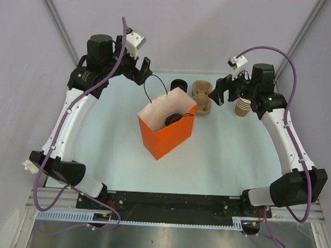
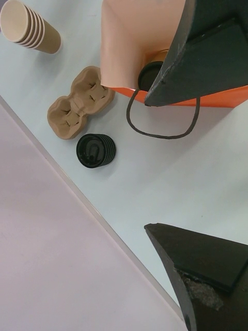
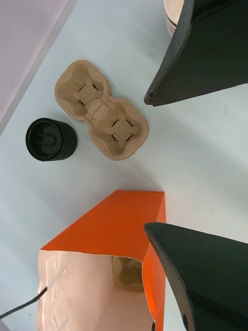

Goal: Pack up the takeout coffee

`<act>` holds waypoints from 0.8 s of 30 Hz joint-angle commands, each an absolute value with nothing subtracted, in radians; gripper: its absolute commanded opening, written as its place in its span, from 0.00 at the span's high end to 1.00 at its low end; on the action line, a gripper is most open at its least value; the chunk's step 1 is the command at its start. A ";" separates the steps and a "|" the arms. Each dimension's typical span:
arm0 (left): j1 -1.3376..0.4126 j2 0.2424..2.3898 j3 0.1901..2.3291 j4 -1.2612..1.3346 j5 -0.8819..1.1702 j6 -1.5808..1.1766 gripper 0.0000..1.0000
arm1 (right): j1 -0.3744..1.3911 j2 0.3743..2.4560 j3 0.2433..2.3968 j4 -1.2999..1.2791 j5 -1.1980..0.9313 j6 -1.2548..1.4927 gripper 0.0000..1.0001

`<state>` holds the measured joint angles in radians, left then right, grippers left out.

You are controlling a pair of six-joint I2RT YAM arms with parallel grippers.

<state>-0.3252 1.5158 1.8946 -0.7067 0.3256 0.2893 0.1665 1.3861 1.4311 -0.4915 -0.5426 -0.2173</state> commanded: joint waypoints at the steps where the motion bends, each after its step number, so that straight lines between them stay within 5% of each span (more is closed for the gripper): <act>1: -0.331 1.512 1.887 -0.684 0.313 0.307 0.01 | 0.149 1.387 1.427 -0.440 -0.532 -0.189 0.00; 14: -0.331 1.583 1.896 -0.753 0.364 0.331 0.01 | 0.141 1.382 1.420 -0.442 -0.537 -0.195 0.00; 17: -0.333 1.598 1.894 -0.775 0.388 0.342 0.14 | 0.140 1.381 1.419 -0.442 -0.538 -0.195 0.00; 24: -0.331 1.600 1.878 -0.801 0.406 0.356 0.67 | 0.140 1.387 1.419 -0.420 -0.546 -0.178 0.00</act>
